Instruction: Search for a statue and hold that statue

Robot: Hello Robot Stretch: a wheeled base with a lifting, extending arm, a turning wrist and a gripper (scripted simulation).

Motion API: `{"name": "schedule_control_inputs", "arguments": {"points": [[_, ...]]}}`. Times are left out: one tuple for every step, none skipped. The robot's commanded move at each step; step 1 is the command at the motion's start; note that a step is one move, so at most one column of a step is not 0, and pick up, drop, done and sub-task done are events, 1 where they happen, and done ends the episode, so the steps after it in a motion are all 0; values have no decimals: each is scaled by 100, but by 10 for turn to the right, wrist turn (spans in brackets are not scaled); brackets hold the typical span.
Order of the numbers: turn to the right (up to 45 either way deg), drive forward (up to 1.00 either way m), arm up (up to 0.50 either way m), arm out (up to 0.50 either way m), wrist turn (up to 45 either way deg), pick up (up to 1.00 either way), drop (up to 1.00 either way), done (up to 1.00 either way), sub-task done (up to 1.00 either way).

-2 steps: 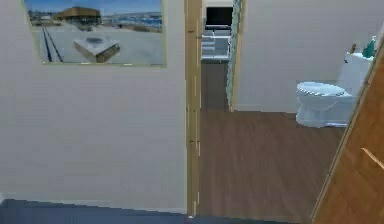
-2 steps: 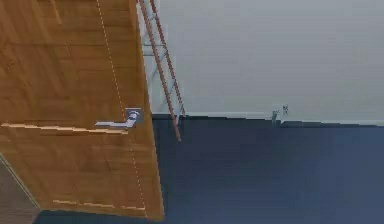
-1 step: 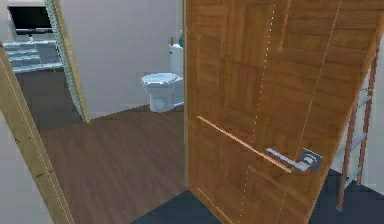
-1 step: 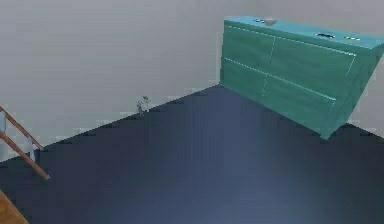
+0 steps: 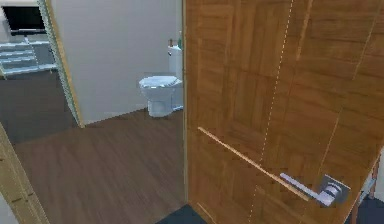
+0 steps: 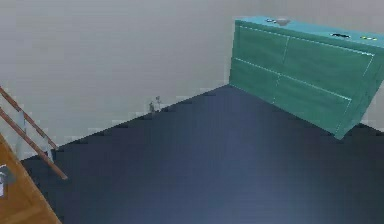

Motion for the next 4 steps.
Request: {"name": "schedule_control_inputs", "arguments": {"points": [[-180, 0, 0, 0, 0, 0, 0, 0, 0], [0, 90, 0, 0, 0, 0, 0, 0, 0], [-210, 0, 0, 0, 0, 0, 0, 0, 0], [0, 5, 0, 0, 0, 0, 0, 0, 0]]}}
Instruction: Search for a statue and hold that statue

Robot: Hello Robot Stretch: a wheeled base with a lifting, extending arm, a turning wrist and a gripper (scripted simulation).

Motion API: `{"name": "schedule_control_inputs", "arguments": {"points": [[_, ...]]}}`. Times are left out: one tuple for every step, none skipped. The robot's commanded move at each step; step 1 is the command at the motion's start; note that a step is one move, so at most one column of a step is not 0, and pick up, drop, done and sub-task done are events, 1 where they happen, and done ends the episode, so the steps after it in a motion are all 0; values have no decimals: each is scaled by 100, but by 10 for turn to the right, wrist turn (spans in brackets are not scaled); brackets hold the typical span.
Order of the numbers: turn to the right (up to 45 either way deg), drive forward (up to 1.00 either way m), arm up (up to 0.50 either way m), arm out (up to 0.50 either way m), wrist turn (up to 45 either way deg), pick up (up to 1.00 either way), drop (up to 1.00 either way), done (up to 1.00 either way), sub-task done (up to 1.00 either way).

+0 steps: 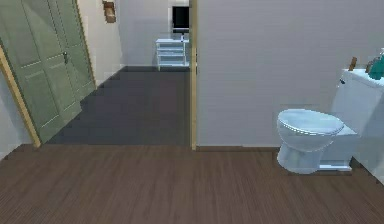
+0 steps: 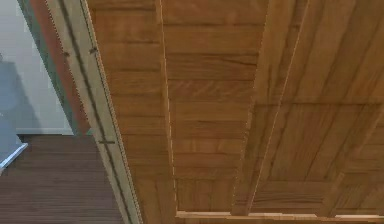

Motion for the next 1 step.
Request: {"name": "schedule_control_inputs", "arguments": {"points": [[0, 45, 0, 0, 0, 0, 0, 0, 0]]}}
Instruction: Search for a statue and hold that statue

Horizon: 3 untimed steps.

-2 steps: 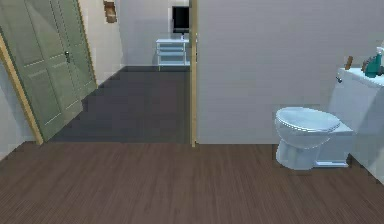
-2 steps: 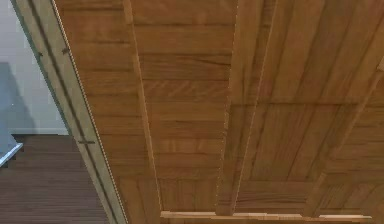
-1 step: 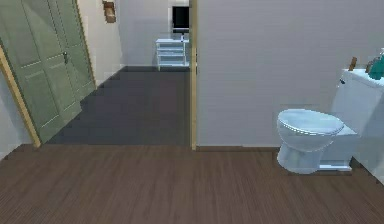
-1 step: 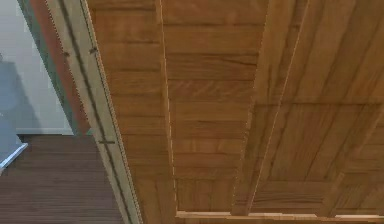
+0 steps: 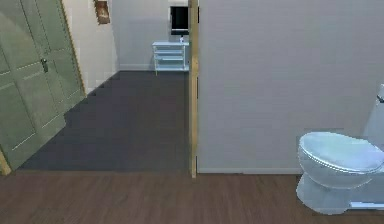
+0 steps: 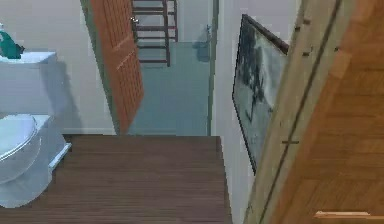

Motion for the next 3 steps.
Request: {"name": "schedule_control_inputs", "arguments": {"points": [[-210, 0, 0, 0, 0, 0, 0, 0, 0], [0, 100, 0, 0, 0, 0, 0, 0, 0], [-60, 0, 0, 0, 0, 0, 0, 0, 0]]}}
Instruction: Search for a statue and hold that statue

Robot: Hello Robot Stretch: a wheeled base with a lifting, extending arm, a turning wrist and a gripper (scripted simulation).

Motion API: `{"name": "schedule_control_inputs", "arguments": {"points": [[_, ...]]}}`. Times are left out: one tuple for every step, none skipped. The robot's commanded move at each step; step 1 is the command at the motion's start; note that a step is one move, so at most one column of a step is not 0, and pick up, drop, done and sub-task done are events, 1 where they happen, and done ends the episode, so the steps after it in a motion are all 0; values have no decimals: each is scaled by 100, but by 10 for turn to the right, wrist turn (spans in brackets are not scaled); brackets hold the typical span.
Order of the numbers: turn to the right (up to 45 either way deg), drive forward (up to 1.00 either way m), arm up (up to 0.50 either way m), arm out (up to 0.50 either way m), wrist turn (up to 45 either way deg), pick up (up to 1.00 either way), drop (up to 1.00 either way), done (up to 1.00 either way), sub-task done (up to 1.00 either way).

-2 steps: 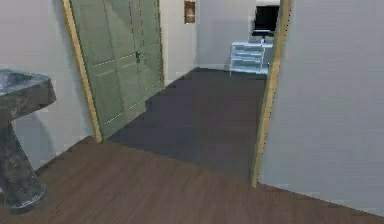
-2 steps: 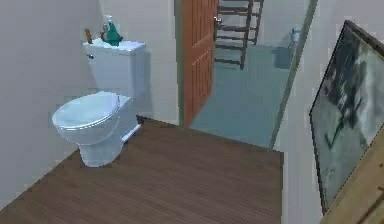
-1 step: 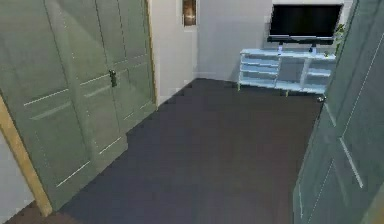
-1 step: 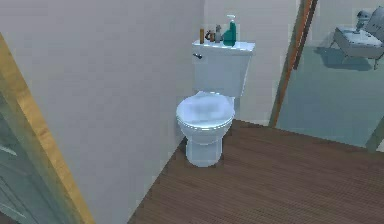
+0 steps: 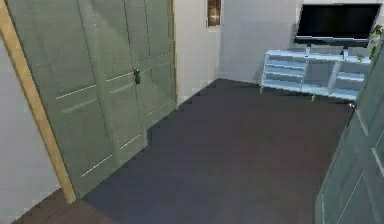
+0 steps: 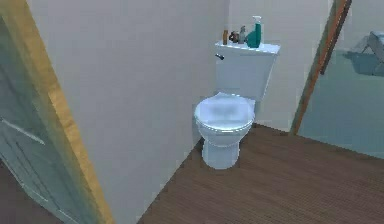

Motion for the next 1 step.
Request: {"name": "schedule_control_inputs", "arguments": {"points": [[0, 40, 0, 0, 0, 0, 0, 0, 0]]}}
